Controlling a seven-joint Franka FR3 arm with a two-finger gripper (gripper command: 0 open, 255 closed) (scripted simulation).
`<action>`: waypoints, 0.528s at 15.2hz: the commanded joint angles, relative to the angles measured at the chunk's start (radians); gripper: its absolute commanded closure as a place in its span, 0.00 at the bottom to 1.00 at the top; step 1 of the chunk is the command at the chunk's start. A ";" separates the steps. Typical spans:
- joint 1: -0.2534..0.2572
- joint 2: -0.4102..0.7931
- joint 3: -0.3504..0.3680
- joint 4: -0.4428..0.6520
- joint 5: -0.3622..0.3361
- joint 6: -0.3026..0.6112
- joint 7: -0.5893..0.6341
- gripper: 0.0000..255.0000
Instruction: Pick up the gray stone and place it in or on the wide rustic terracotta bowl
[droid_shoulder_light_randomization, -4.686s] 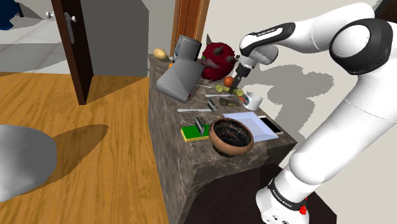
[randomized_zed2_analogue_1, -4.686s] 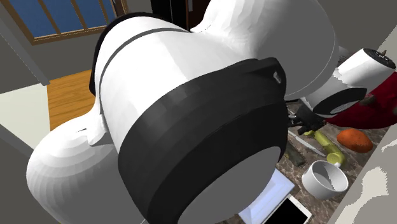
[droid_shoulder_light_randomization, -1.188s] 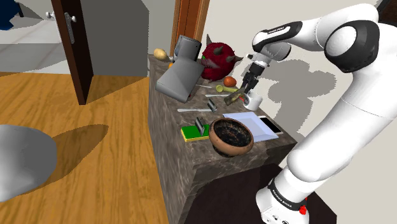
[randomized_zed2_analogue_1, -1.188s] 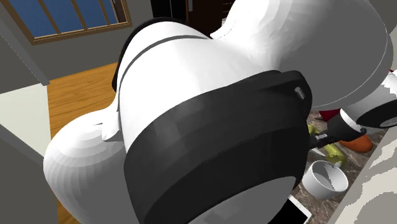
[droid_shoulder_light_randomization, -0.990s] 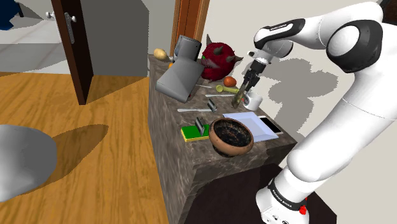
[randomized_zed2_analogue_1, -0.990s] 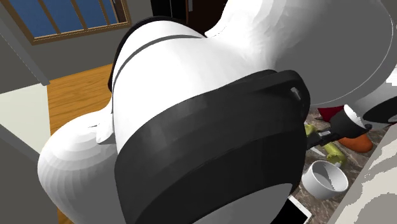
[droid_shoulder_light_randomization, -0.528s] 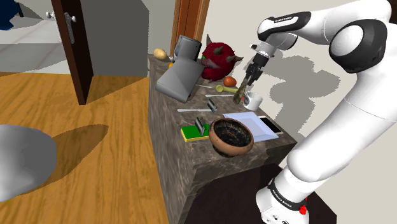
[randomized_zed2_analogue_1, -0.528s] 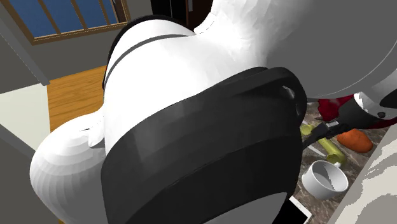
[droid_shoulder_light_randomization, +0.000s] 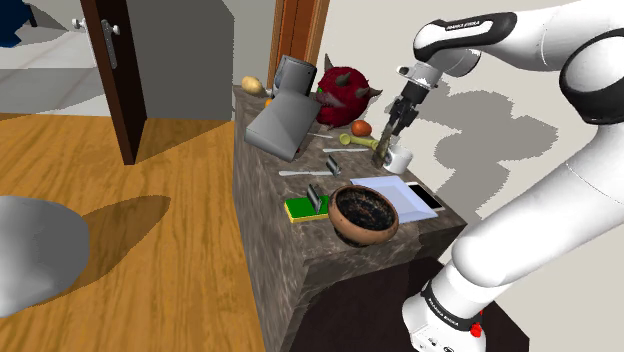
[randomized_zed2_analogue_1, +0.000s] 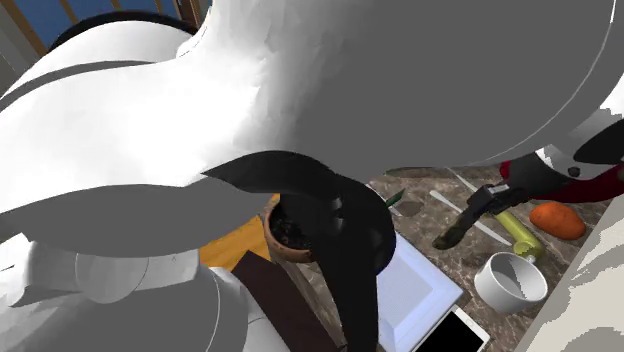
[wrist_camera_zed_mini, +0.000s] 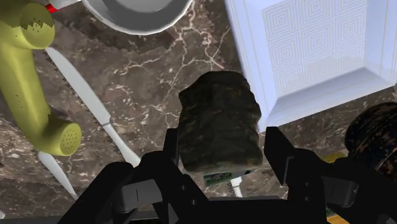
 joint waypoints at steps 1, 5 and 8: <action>0.008 -0.076 0.021 -0.078 -0.018 0.013 0.037 1.00; 0.013 -0.230 0.069 -0.226 -0.043 0.022 0.108 1.00; 0.014 -0.344 0.109 -0.325 -0.049 0.016 0.160 1.00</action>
